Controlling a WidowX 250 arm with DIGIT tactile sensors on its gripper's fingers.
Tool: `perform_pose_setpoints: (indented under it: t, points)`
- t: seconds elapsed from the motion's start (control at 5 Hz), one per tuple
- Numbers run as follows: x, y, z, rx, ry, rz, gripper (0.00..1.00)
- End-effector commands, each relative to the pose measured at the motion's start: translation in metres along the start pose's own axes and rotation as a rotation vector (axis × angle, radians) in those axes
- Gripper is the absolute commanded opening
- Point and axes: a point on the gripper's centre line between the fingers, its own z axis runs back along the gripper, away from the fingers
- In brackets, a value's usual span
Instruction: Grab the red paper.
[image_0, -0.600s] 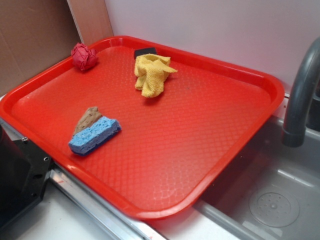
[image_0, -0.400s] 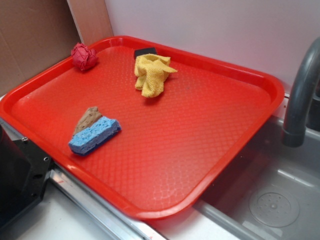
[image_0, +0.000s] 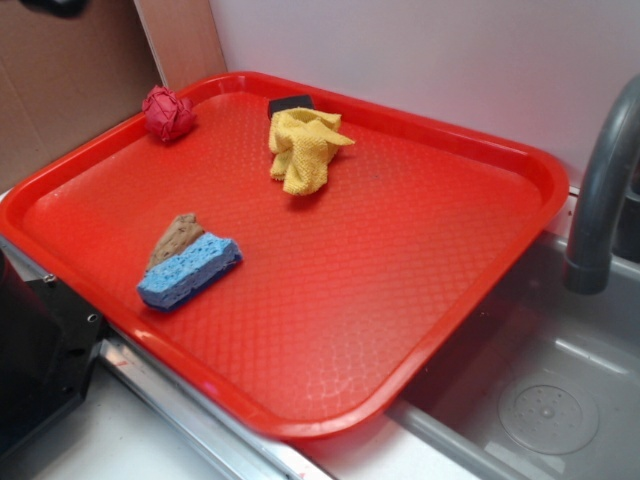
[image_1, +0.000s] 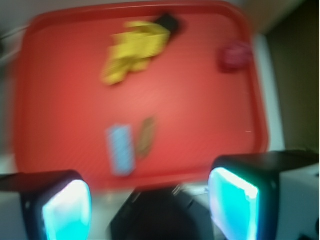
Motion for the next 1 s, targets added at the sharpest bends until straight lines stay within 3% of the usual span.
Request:
perform_pose_setpoints:
  t: [0.0,0.2,0.4,0.8]
  points:
    - [0.054,0.047,-0.056,0.086,-0.09,0.493,1.0]
    - [0.074,0.056,-0.09,0.155,-0.077,0.61,1.0]
    - [0.088,0.053,-0.109,0.178,-0.07,0.619,1.0]
    - [0.088,0.053,-0.109,0.178,-0.07,0.619,1.0]
